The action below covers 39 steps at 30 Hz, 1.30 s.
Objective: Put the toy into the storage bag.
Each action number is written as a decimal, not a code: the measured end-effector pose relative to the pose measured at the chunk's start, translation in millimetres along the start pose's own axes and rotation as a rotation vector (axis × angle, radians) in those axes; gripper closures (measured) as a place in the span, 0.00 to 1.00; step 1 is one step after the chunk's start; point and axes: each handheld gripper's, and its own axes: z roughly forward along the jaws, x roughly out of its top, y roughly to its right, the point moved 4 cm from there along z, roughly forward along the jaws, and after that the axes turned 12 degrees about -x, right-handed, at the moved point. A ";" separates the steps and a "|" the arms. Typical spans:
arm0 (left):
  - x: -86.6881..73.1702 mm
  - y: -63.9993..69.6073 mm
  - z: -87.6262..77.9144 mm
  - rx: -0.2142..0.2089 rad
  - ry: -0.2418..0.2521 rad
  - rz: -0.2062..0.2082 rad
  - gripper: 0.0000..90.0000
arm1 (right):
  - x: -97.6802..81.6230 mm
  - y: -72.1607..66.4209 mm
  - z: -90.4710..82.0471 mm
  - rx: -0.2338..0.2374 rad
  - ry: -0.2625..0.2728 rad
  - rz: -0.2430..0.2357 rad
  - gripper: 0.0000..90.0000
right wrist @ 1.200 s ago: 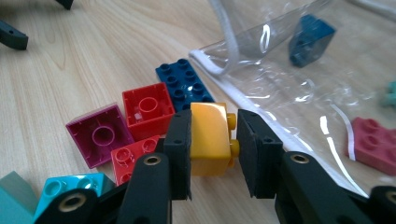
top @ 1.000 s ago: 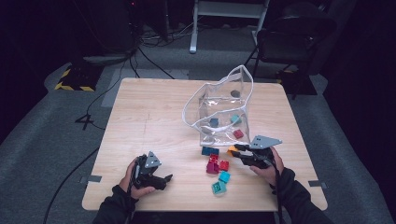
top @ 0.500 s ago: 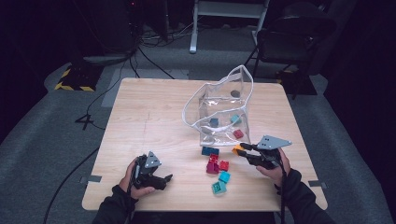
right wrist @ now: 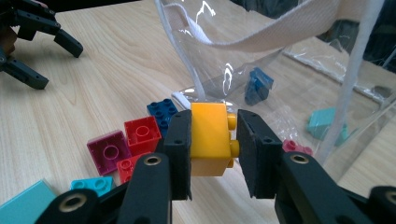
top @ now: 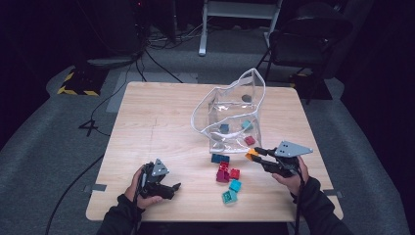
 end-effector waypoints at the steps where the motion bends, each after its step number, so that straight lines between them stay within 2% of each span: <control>1: 0.0 0.0 0.0 0.000 0.000 0.000 0.12 | 1.6 -0.1 -1.1 -0.001 0.004 -0.001 0.75; 12: 0.0 0.0 0.0 0.000 0.000 -0.001 0.12 | 29.7 1.8 -15.7 -0.032 0.067 -0.018 0.75; 25: 0.0 0.0 0.0 0.000 0.000 0.000 0.12 | 81.9 14.6 -32.3 -0.077 0.140 -0.051 0.75; 35: 0.0 0.0 0.0 0.000 0.000 0.000 0.12 | 113.9 20.3 -34.1 -0.111 0.198 -0.054 0.75; 39: 0.0 0.0 0.0 0.000 0.000 -0.001 0.12 | 125.0 25.4 -31.5 -0.130 0.204 -0.049 0.75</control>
